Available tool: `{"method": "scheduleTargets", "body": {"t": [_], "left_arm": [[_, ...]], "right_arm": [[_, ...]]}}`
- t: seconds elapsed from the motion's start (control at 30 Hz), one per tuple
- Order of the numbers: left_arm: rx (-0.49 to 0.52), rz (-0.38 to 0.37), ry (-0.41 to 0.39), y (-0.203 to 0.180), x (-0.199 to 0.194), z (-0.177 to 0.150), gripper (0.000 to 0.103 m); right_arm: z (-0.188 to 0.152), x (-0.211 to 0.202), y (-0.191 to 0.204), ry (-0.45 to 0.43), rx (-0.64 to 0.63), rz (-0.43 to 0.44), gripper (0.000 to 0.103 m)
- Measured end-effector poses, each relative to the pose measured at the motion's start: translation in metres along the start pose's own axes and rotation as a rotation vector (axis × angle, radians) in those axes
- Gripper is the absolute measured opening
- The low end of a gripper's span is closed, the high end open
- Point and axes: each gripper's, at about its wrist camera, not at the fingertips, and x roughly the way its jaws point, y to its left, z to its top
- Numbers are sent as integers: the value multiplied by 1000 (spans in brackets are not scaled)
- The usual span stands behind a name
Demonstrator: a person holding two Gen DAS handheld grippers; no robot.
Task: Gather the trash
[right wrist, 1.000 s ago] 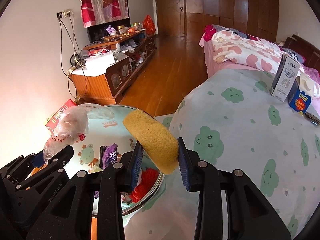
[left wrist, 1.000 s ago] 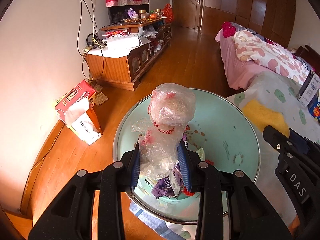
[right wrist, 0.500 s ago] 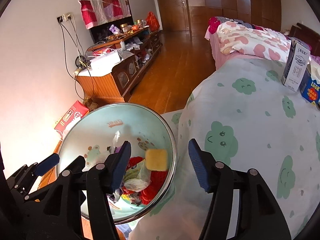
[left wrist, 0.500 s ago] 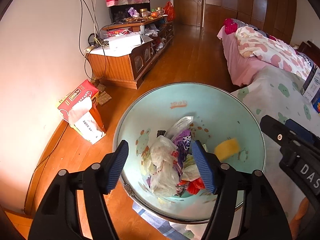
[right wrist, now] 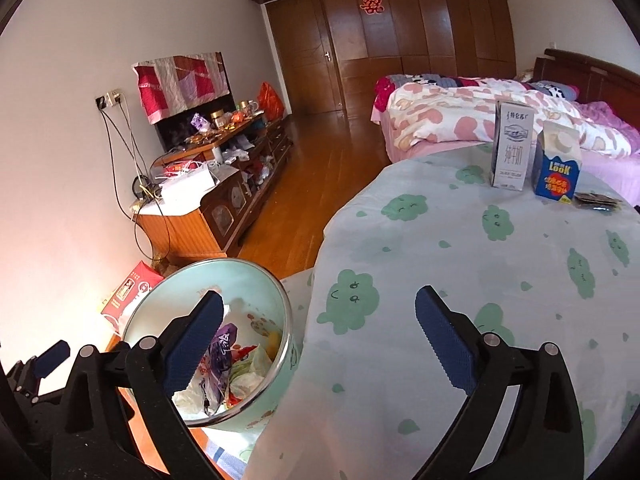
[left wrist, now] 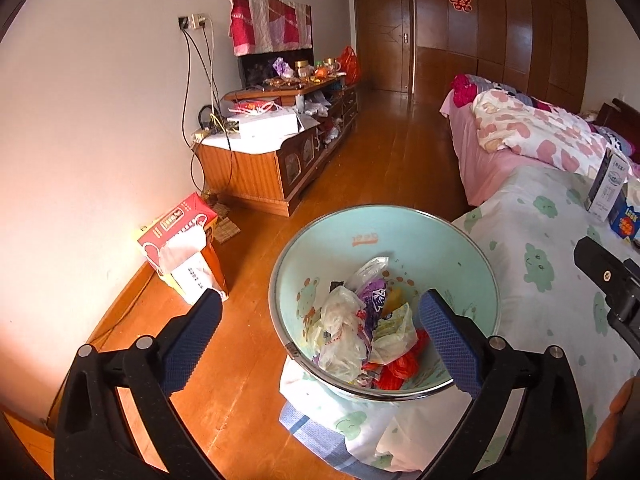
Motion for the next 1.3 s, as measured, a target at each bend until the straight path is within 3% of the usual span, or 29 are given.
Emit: {"method": "scheduleTargets", "body": {"t": [0.2, 0.37, 0.57, 0.87, 1.3], "left_arm": [[32, 13, -69, 7, -40, -8, 97], [12, -13, -99, 7, -61, -6, 97], [16, -5, -162, 2, -84, -7, 97], [31, 6, -244, -2, -112, -5, 97], [29, 8, -257, -1, -117, -5, 97]], "right_arm": [[0, -42, -22, -77, 1, -22, 97], [-13, -76, -20, -186, 3, -90, 97], [-18, -100, -26, -250, -17, -124, 97], [-12, -114, -44, -274, 34, -106, 97], [-12, -117, -39, -275, 37, -105, 98]]}}
